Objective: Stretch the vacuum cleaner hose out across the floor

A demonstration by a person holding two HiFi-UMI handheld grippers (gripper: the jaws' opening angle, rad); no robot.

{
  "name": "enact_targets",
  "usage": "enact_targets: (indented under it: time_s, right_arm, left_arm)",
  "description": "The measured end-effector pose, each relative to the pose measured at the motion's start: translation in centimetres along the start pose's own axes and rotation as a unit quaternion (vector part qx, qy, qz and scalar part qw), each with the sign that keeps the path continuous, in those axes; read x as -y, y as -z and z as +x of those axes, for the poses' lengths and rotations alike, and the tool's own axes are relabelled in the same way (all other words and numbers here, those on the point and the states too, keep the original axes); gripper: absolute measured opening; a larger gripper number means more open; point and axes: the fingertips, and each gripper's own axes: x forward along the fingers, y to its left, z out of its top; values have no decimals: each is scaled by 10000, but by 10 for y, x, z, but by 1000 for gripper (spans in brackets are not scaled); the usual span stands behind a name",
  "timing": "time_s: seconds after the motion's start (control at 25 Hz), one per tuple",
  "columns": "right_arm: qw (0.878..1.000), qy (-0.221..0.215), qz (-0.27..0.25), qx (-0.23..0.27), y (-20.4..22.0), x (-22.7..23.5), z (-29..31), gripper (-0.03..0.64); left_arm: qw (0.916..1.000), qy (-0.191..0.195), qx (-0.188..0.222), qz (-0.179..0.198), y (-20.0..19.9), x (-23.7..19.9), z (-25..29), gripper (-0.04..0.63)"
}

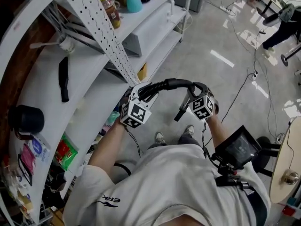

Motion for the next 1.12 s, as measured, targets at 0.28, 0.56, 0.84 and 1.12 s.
enact_targets:
  time_s: [0.28,0.56,0.84,1.12]
  right_arm:
    - [9999,-25,126,-39,43,66,11,147]
    - [10000,-40,71,-15,80,151,20,147]
    - [10000,55,21,-25,119,230,27,146]
    - [9996,225,87,-148,146,292,44,147]
  left_arm:
    - [9998,159,-90,-11,-36,11,71,181]
    - [9996,211,-170,-86,-80,18,150,179]
    - [9994,280,-133,-177,-119,26,225,179]
    - [9983,541,-23,-236,-147,17,291,179]
